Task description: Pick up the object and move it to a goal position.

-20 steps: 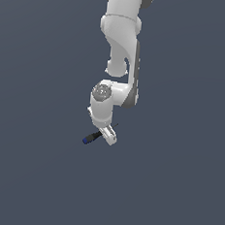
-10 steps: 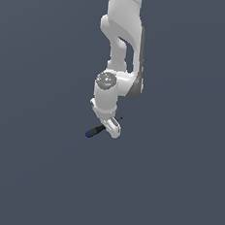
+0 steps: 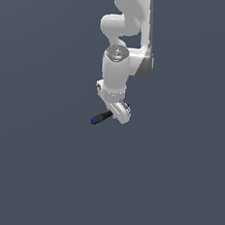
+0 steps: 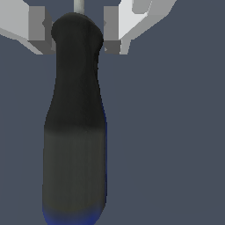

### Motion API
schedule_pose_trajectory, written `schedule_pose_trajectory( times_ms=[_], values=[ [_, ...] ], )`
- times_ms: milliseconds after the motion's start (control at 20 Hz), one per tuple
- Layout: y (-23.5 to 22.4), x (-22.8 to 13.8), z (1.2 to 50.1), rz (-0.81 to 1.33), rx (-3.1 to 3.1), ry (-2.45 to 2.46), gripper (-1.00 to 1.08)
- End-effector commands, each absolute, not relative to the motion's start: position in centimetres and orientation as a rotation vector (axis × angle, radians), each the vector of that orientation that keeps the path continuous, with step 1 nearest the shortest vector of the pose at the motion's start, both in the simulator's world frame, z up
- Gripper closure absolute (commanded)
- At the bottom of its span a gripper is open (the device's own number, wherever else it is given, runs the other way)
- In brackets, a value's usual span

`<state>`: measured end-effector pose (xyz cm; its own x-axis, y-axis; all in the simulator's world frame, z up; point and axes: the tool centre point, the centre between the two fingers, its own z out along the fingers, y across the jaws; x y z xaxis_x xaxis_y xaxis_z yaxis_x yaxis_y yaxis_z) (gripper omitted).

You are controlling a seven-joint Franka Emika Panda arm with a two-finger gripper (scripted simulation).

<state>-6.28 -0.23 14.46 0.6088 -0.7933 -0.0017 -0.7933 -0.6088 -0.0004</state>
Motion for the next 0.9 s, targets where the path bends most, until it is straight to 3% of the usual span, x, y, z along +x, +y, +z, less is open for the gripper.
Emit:
schedule_pose_trajectory(
  times_ms=[0,450,850],
  values=[
    [0.4,-6.9,16.5,0.001,-2.817,1.390,1.08],
    [2.0,-8.2,21.6,-0.001,-2.818,1.390,1.08],
    [2.5,-8.4,22.8,-0.001,-2.818,1.389,1.08]
  ],
)
